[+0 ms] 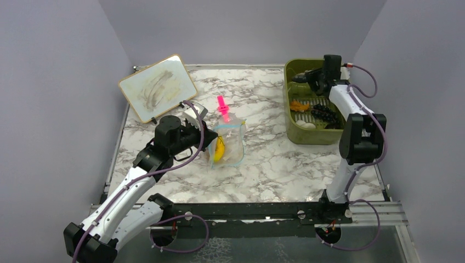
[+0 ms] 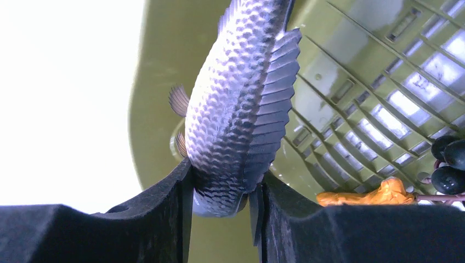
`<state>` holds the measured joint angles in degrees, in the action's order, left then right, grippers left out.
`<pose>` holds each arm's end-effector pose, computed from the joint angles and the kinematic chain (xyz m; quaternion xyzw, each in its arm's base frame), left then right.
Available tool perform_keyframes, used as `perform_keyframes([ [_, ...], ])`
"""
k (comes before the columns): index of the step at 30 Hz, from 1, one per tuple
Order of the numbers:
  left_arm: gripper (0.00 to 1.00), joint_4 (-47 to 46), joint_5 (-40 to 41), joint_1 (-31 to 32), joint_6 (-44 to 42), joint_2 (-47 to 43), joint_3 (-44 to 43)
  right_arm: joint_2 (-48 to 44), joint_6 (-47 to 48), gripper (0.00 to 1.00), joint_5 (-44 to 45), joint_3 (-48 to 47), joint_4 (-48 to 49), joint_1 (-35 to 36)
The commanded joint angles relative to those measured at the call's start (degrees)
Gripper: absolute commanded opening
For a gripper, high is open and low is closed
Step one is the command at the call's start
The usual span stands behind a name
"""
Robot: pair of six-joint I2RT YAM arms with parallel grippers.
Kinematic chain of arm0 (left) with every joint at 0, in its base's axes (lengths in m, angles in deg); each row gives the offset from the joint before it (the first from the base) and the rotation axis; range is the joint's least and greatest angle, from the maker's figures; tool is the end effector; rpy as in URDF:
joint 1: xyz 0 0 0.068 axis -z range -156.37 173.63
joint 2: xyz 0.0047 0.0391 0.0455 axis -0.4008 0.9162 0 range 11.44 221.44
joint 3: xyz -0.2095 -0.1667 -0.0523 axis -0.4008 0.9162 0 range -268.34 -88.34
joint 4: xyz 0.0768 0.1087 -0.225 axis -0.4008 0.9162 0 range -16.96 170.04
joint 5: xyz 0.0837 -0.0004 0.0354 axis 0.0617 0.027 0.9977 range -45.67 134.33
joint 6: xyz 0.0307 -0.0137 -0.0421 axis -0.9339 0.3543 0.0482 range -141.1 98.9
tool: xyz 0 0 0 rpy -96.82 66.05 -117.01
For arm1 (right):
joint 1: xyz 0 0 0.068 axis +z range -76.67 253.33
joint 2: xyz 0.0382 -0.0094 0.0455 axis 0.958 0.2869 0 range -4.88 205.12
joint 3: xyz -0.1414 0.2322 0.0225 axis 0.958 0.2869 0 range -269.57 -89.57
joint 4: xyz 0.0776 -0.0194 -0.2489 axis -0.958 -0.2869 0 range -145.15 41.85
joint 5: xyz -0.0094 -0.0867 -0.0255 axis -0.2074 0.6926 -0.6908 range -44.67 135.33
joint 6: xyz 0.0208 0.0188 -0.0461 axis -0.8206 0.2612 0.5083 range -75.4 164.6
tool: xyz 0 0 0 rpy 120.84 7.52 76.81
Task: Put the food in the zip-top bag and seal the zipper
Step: Pick up the fake fish from the bin, then place the fake fish in the zipper food storage bag.
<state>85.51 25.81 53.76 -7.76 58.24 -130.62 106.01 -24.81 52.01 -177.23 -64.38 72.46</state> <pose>0.1597 -0.1057 0.3150 0.2106 0.7709 -0.3376 0.4975 0.4472 -0.0110 0.2491 0.5399 0.7239 0.1964 0.3818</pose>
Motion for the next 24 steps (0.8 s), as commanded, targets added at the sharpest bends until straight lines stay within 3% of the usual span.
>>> perform_keyframes([
  [1,0.00,-0.86,1.24,0.10,0.61,-1.03,0.79,-6.91,6.51,0.17,-0.88,3.54,5.25,-0.35],
  [10,0.00,-1.36,1.26,0.02,2.29,0.37,0.63,-23.17,18.75,0.17,-7.17,16.10,11.06,-0.28],
  [18,0.00,-2.21,1.23,0.02,10.18,2.67,-1.14,-38.64,31.49,0.18,-20.88,26.58,14.09,0.51],
  [24,0.00,-2.32,0.76,0.06,12.14,4.28,-3.62,-46.13,35.57,0.18,-28.92,32.37,15.89,6.39],
])
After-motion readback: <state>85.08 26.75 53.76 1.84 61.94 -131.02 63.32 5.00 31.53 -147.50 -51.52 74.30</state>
